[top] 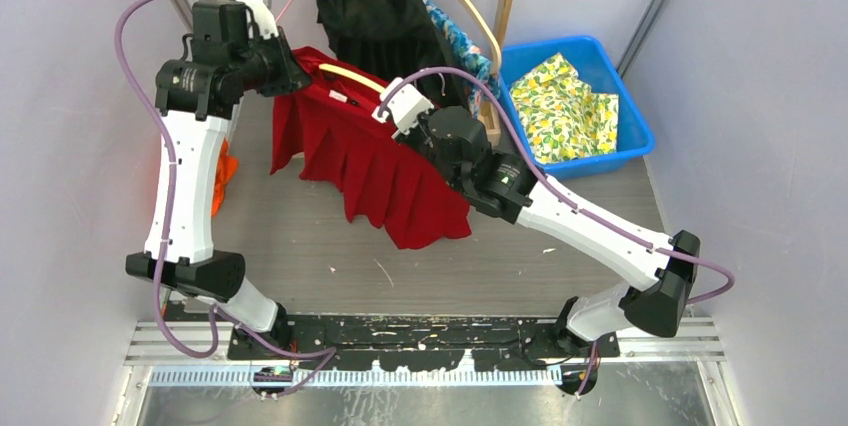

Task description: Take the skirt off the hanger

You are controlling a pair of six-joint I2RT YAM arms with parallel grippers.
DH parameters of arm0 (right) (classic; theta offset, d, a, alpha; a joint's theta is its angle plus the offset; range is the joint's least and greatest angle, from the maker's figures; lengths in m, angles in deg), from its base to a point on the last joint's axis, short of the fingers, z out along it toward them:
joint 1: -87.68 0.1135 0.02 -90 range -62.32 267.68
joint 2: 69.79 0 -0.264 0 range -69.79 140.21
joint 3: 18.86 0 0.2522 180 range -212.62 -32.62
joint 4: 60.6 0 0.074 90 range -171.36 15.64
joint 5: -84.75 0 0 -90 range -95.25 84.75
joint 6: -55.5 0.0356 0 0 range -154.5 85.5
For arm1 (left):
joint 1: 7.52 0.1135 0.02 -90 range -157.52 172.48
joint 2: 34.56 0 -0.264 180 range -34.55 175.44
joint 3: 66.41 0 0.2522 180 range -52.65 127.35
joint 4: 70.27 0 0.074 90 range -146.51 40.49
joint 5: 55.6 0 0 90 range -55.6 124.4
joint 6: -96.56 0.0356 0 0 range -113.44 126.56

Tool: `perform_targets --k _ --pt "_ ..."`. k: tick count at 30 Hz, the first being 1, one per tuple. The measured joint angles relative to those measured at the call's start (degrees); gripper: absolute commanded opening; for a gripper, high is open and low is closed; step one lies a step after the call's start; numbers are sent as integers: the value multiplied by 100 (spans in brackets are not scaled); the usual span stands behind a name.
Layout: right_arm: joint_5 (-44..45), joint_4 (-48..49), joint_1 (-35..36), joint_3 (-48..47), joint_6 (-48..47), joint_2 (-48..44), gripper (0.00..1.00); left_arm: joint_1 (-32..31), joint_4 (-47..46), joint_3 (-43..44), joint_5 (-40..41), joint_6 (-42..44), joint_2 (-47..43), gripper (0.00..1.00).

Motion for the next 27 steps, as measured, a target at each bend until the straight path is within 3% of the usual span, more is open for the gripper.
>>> perform_targets --k 18,27 --pt "39 -160 22 85 13 -352 1 1047 -48 -341 -1307 -42 546 0" --pt "240 240 11 -258 -356 -52 1 1062 -417 -575 -1252 -83 492 0"
